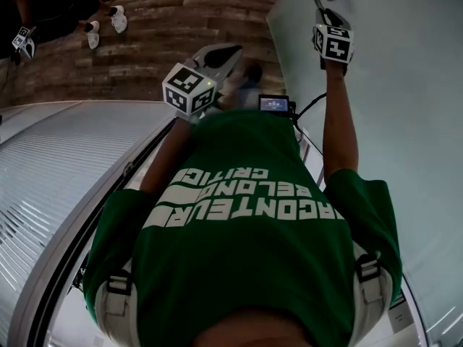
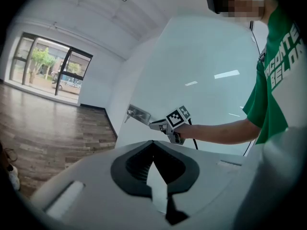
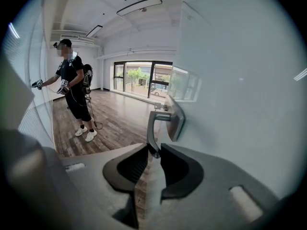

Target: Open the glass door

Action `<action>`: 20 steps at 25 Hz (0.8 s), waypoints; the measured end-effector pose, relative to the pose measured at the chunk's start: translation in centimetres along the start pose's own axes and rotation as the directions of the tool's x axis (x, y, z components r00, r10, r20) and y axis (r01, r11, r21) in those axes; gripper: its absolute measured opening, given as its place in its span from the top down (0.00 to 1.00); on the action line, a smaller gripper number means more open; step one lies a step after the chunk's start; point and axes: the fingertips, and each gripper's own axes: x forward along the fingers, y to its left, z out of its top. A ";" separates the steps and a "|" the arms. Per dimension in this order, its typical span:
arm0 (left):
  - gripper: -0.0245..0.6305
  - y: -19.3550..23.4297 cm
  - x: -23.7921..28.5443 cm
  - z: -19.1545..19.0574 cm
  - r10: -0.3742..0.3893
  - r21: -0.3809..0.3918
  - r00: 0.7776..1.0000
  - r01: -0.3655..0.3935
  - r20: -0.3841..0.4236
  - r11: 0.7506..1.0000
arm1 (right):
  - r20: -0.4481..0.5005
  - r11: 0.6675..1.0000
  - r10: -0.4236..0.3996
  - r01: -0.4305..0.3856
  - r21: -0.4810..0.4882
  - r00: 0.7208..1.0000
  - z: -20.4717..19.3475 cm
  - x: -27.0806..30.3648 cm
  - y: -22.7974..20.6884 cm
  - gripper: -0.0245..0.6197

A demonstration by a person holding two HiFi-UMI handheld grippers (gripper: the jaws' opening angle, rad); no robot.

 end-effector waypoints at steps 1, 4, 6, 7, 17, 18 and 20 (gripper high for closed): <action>0.95 -0.1 0.9 0.6 -0.009 0.002 1.000 0.009 -0.009 1.000 | 0.000 1.000 -0.008 0.008 0.005 1.000 0.3 0.0 -0.8 0.86; 0.95 -0.6 3.3 2.4 -0.040 0.015 0.999 0.041 -0.034 0.999 | 0.000 0.999 -0.030 0.030 0.022 1.000 1.0 -0.5 -2.9 0.86; 0.95 -1.4 4.0 3.7 -0.064 0.030 0.997 0.065 -0.034 0.997 | 0.005 0.998 -0.049 0.049 0.030 0.999 1.5 -1.7 -3.7 0.86; 0.95 -1.9 4.2 4.4 -0.074 0.036 0.997 0.075 -0.031 0.997 | 0.007 0.998 -0.058 0.057 0.032 0.998 1.6 -2.4 -4.0 0.86; 0.95 -3.2 5.4 9.3 -0.160 -0.005 0.987 0.161 0.032 0.987 | 0.010 0.987 -0.148 0.147 0.063 0.989 3.5 -6.3 -5.8 0.86; 0.95 -3.3 5.0 10.2 -0.174 -0.031 0.984 0.175 0.050 0.984 | 0.007 0.985 -0.158 0.157 0.064 0.987 4.0 -6.8 -6.0 0.86; 0.95 -3.4 4.7 11.1 -0.188 -0.054 0.980 0.191 0.063 0.980 | 0.004 0.982 -0.178 0.177 0.066 0.984 4.6 -7.6 -6.5 0.86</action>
